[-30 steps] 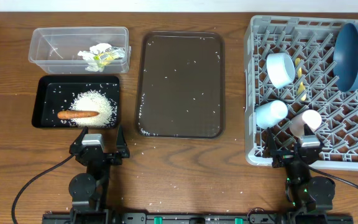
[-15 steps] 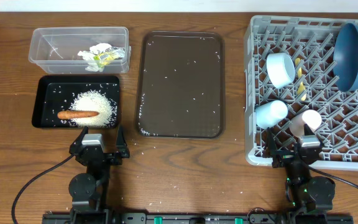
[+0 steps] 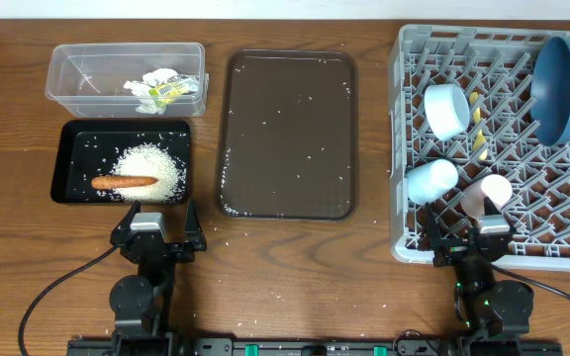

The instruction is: Sort waste into correct bins and load items into the dishwasher rack

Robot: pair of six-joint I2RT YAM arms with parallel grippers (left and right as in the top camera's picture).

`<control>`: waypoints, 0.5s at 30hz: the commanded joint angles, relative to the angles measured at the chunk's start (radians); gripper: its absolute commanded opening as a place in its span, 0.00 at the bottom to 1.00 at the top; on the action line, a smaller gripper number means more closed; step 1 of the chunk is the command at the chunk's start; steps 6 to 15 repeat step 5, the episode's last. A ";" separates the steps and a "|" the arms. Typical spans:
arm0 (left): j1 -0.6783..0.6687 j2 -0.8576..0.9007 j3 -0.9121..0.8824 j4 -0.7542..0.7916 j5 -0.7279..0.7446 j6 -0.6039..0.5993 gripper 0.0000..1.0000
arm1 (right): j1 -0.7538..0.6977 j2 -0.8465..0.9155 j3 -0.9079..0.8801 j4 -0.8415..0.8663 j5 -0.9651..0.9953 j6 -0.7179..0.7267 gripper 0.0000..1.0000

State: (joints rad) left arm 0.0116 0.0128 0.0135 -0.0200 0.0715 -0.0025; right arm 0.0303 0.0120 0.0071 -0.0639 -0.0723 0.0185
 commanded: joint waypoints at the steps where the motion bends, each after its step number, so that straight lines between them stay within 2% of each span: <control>1: -0.003 -0.009 -0.010 -0.045 0.011 0.005 0.96 | -0.003 -0.006 -0.002 -0.003 -0.007 0.014 0.99; 15: -0.003 -0.009 -0.010 -0.045 0.011 0.006 0.96 | -0.003 -0.006 -0.002 -0.003 -0.006 0.014 0.99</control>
